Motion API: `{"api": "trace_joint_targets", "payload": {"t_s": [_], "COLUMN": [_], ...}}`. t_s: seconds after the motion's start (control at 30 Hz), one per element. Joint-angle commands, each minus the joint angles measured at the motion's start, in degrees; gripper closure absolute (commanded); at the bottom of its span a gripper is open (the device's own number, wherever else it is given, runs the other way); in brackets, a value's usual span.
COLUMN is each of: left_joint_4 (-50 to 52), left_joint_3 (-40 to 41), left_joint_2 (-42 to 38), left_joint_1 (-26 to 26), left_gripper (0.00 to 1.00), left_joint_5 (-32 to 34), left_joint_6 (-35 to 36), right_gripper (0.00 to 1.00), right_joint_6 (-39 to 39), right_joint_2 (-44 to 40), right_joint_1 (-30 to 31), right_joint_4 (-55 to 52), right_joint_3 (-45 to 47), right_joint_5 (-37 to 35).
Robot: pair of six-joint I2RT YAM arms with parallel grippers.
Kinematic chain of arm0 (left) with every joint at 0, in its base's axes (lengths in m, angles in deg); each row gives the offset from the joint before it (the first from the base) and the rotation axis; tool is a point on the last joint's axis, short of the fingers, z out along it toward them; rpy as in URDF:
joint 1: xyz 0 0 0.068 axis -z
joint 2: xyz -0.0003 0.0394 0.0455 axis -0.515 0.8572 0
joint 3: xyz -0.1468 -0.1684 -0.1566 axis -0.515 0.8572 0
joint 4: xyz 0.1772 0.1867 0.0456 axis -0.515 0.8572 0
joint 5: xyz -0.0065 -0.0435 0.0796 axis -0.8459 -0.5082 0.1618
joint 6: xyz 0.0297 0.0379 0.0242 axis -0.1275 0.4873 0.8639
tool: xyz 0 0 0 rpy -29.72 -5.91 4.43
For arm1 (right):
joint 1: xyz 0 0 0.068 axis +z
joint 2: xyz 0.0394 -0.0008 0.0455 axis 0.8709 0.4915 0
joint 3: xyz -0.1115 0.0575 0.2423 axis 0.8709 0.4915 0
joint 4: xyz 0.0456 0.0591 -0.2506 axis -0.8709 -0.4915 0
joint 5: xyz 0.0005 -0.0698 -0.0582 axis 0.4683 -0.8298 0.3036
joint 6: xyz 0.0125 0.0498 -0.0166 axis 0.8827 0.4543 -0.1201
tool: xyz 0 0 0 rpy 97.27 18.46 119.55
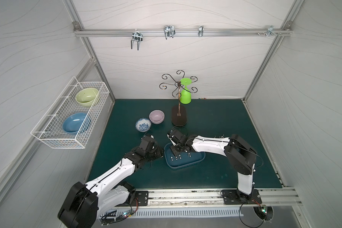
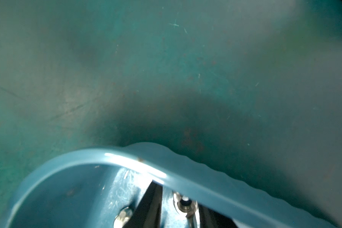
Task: Take out the wing nut from the storage box
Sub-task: Pick up the wing nut from the storage box.
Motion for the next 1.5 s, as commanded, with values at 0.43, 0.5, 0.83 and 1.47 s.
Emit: {"api": "trace_joint_targets", "payload": {"t_s": [0.43,0.5,0.83,1.47], "left_joint_4": [-2.6,-2.5,-3.9,-6.9], "left_joint_3": [0.4,0.3,-0.1,-14.1], "left_joint_2": [0.5,0.5,1.8,13.0], "left_joint_1": [-0.3,-0.3,-0.2,7.9], "left_gripper": [0.53,0.53,0.55,0.56], "left_joint_5": [-0.5,-0.5,-1.8,-6.0], "left_joint_6": [-0.5,-0.5,-0.8,3.2], "right_gripper": [0.84,0.94,1.00,1.00], "right_joint_6": [-2.5,-2.4,-1.7,2.2], "right_joint_2": [3.4,3.2,-0.4,-16.0], "right_joint_1": [-0.2,-0.2,0.0,-16.7], "right_joint_4": [-2.6,-2.2,-0.2,-6.1], "right_joint_3": [-2.2,-1.9,0.2,4.9], "right_joint_5": [-1.0,-1.3,-2.7,-12.6]}}
